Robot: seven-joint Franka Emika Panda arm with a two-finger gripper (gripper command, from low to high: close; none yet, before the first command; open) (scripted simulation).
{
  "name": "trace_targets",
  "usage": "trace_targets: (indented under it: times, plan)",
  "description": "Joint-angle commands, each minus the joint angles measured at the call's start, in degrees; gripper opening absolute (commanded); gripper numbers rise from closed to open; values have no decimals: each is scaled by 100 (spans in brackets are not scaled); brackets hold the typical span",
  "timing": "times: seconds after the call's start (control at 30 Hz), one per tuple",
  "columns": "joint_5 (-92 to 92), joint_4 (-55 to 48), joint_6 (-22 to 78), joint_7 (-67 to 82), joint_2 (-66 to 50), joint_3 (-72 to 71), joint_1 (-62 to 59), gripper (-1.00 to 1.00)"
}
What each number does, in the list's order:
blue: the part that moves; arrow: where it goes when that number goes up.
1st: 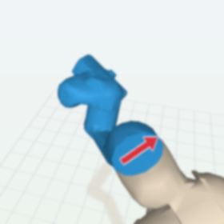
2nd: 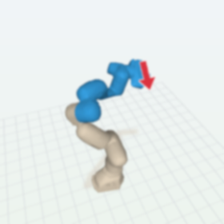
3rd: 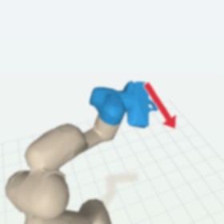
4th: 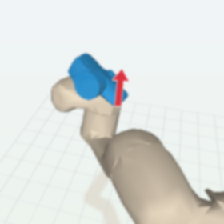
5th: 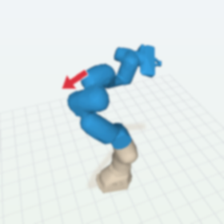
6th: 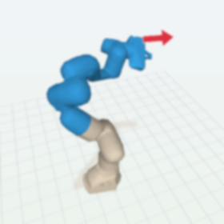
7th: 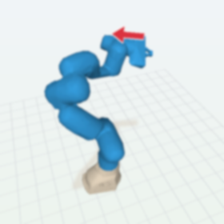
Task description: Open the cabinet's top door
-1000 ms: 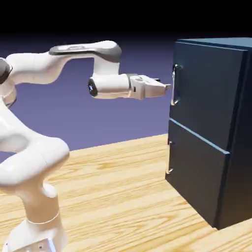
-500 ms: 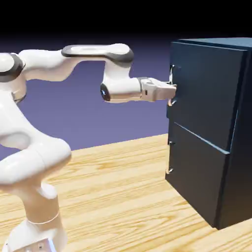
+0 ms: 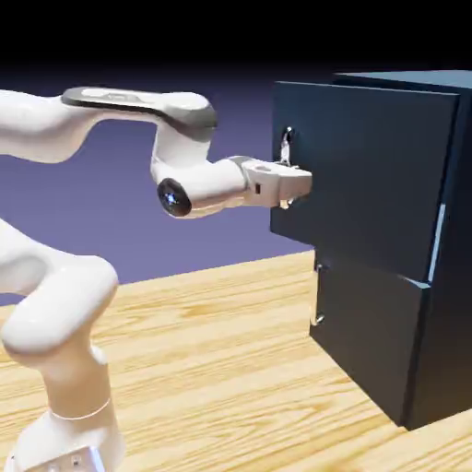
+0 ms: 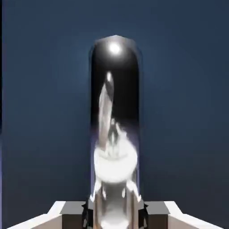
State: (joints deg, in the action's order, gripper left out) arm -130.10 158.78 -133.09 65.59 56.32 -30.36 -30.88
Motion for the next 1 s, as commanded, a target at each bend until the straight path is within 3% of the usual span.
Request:
trace_targets:
  times: [0.0, 0.47, 0.97]
  plan:
    - [231, 110, 193, -52, 61, 207, 51, -100]
    - [3710, 454, 3238, -155, -170, 3113, -193, -100]
    - [6539, -1826, 6784, 852, -3030, 5587, 15, -100]
